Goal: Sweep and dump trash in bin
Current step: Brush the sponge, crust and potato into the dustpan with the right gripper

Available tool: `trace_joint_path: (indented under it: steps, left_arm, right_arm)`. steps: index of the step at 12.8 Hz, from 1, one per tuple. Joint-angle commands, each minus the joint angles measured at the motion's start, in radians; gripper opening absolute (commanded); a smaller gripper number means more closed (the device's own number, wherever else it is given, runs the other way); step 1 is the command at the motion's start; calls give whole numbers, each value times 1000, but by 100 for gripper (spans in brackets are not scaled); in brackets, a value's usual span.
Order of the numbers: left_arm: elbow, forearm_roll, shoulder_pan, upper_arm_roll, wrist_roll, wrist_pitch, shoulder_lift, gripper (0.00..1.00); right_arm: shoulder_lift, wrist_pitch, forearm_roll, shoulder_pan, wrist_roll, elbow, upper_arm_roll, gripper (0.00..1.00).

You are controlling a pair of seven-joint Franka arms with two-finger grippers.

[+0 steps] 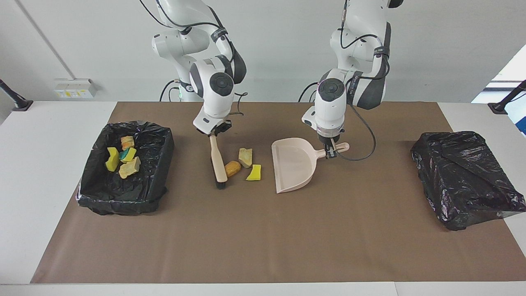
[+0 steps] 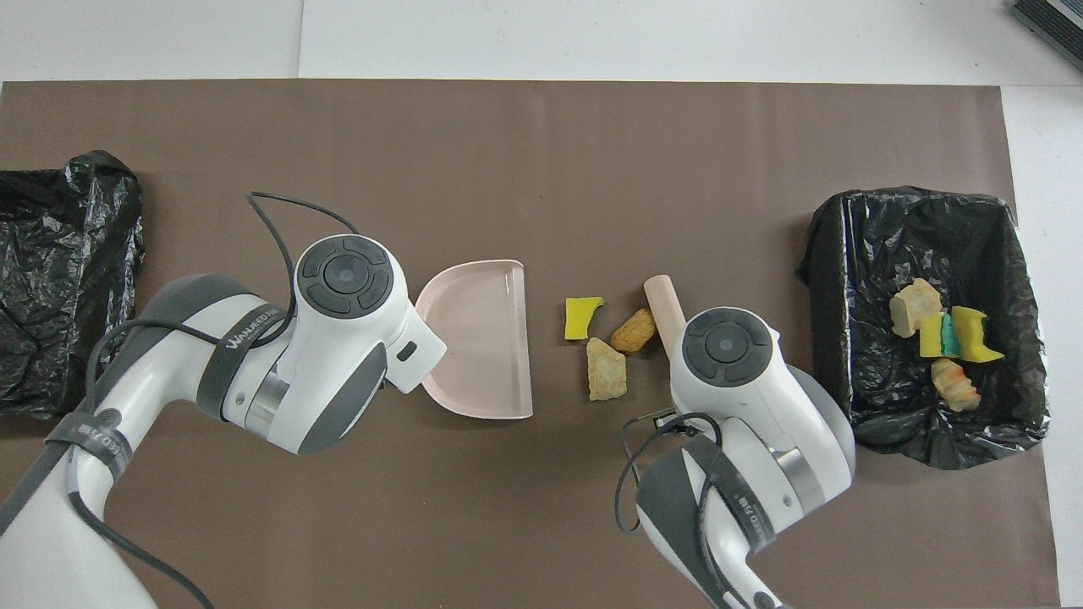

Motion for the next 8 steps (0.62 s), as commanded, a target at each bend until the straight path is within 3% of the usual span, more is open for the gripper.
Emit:
trace_joint_path:
  steps: [1, 8]
  left_arm:
    - [-44, 25, -3, 11, -18, 4, -35, 0]
    - [-44, 25, -2, 11, -18, 3, -35, 0]
  right_arm:
    - [51, 78, 107, 62, 32, 16, 4, 0]
    - [76, 216, 473, 176, 16, 59, 9, 0]
